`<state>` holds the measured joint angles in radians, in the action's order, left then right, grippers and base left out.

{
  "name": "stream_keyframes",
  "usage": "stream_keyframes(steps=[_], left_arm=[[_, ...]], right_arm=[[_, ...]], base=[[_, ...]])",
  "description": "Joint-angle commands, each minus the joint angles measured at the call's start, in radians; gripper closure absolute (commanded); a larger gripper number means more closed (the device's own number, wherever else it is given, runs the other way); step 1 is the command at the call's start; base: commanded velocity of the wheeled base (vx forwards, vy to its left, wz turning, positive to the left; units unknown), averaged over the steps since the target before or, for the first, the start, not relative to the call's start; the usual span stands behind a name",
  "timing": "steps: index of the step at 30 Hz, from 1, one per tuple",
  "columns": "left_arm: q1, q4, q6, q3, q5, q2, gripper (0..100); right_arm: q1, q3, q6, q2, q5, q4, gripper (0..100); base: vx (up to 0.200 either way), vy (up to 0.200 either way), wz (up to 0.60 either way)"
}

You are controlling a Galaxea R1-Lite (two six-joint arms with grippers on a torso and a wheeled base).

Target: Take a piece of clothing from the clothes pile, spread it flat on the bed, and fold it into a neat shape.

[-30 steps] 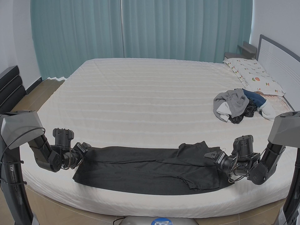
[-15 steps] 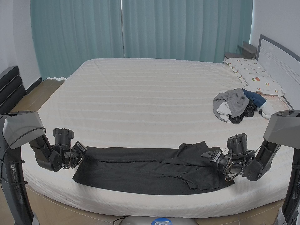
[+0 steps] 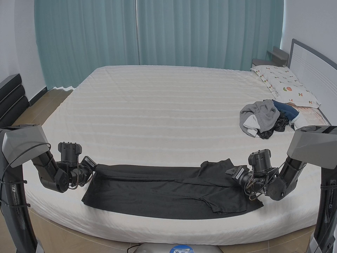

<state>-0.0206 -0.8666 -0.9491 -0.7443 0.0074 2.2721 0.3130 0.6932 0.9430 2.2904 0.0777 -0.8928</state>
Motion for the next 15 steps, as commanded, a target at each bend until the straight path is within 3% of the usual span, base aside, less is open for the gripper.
stream_keyframes(steps=[1, 5, 15], left_arm=[[-0.001, 0.000, 0.000, 0.000, 0.000, -0.003, 100], [-0.001, 0.000, 0.000, 0.003, 0.000, -0.005, 100], [-0.002, 0.015, 0.015, -0.070, 0.000, -0.010, 100]], right_arm=[[0.000, 0.019, 0.000, 0.035, 0.024, -0.002, 100], [0.003, 0.019, -0.001, 0.032, 0.050, -0.003, 100], [-0.058, 0.040, 0.002, -0.045, 0.036, -0.035, 100]], base=[[0.000, 0.000, 0.00], [0.000, 0.000, 0.00], [0.000, 0.000, 0.00]])
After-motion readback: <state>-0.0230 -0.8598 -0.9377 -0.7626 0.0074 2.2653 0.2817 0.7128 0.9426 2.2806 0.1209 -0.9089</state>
